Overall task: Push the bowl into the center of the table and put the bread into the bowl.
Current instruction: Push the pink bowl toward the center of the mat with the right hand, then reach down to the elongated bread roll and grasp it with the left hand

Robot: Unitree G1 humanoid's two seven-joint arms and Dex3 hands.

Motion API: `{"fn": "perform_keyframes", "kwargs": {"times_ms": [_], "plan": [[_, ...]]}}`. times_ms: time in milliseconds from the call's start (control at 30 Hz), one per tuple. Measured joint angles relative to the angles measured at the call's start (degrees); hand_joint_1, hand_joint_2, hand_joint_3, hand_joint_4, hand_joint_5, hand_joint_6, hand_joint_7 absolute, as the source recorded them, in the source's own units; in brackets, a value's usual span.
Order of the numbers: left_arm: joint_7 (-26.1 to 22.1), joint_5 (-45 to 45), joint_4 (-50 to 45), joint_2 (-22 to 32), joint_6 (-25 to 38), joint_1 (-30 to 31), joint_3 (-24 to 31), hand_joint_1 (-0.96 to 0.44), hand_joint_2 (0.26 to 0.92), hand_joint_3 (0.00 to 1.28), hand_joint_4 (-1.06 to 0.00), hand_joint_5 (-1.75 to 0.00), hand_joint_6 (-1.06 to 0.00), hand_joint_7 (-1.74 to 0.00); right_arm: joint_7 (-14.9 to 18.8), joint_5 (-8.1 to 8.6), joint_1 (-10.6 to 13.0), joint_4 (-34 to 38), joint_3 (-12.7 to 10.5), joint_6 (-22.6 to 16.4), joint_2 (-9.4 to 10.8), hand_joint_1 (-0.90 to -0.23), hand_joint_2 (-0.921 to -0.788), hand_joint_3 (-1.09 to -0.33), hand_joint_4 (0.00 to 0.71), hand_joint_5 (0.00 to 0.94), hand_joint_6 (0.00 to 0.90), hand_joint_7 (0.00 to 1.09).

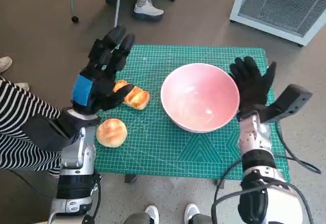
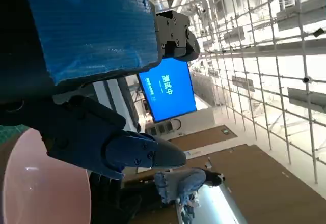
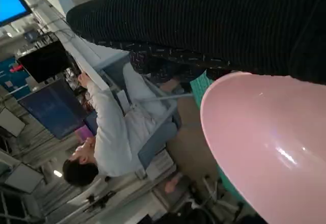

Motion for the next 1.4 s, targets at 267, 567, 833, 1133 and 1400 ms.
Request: {"fn": "perform_keyframes", "kwargs": {"times_ms": [267, 567, 833, 1133, 1400], "plan": [[0.7, 0.5, -0.7, 0.0, 0.0, 0.6, 0.2, -0.7, 0.921, 0.21, -0.18, 0.0, -0.1, -0.34, 0.0, 1.58, -1.8, 0.3, -1.2, 0.9, 2.4, -0.706, -0.921, -0.838, 0.105, 0.0, 0.137, 0.26], [1.4, 0.8, -2.3, -0.1, 0.0, 1.3, 0.2, -0.7, 0.921, 0.21, -0.18, 0.0, -0.12, -0.33, 0.5, 1.22, -2.7, 0.3, -0.9, 1.2, 2.4, -0.705, -0.921, -0.87, 0.102, 0.001, 0.121, 0.25], [1.9, 1.1, -2.4, -0.2, 0.0, 1.8, -0.1, -0.7, 0.921, 0.21, -0.18, 0.0, -0.12, -0.32, 1.3, -1.52, -2.6, -1.4, 2.6, -3.1, 0.3, -0.706, -0.921, -0.879, 0.131, 0.014, 0.146, 0.27], [2.6, 1.3, -2.4, -0.6, 0.0, 1.7, -1.2, -0.71, 0.921, 0.22, -0.18, 0.0, -0.12, -0.31, 4.7, -8.01, 0.0, -8.9, 10.1, -14.6, -2.3, -0.757, -0.921, -0.805, 0.168, 0.021, 0.188, 0.3], [3.0, 1.3, -2.4, -1.6, 0.0, 1.1, -2.1, -0.7, 0.921, 0.22, -0.18, 0.0, -0.12, -0.31, 7.3, -11.73, 7.1, -23.8, 16.2, -22.2, -3.6, -0.788, -0.921, -0.742, 0.195, 0.015, 0.196, 0.38]]}}
